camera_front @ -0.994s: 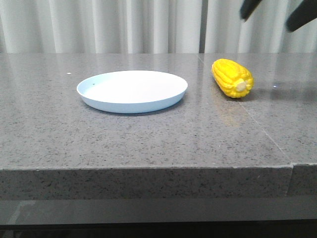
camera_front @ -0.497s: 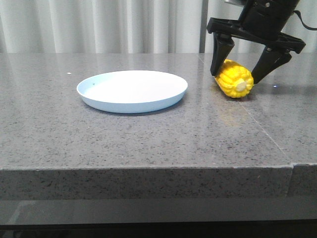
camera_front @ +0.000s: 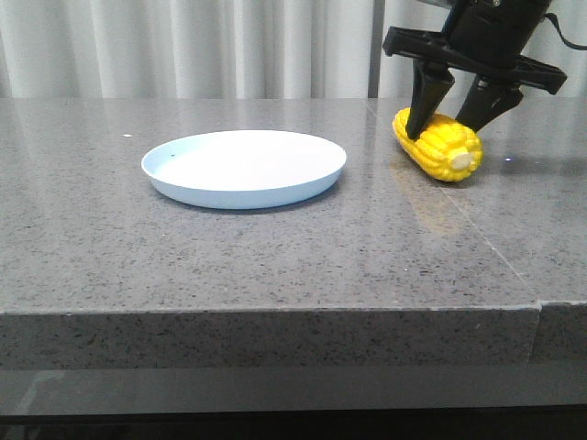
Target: Place corn on plate with both arms
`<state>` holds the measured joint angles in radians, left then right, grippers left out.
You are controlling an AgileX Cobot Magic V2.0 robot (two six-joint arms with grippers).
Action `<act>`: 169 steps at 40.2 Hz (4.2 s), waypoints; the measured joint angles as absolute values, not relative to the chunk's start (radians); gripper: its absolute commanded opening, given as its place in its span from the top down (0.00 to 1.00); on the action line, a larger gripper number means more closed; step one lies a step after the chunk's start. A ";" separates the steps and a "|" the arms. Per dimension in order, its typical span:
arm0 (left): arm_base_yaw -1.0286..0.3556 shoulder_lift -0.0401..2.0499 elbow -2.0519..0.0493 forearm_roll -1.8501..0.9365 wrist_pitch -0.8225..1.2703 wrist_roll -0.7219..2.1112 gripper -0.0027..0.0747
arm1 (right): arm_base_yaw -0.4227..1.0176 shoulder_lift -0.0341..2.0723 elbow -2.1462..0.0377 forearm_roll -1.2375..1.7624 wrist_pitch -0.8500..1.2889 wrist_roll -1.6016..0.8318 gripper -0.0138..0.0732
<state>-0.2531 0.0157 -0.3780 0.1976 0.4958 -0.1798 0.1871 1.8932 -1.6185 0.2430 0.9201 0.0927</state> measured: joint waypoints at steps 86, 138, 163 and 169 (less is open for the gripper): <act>-0.253 0.016 -0.378 0.198 0.496 -0.180 0.99 | 0.317 1.599 -1.672 0.181 0.962 0.204 0.92; -0.253 0.016 -0.376 0.198 0.496 -0.180 0.99 | 0.268 0.175 -0.357 -0.102 0.477 0.204 0.92; -0.253 0.016 -0.376 0.198 0.496 -0.180 0.99 | 0.268 0.163 -0.355 -0.105 0.467 0.204 0.92; -0.253 0.016 -0.376 0.198 0.496 -0.180 0.99 | 0.268 0.163 -0.355 -0.105 0.467 0.204 0.92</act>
<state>-0.2531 0.0157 -0.3763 0.1976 0.4958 -0.1798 0.2676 0.1633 -0.3548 -0.1048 0.4667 0.2035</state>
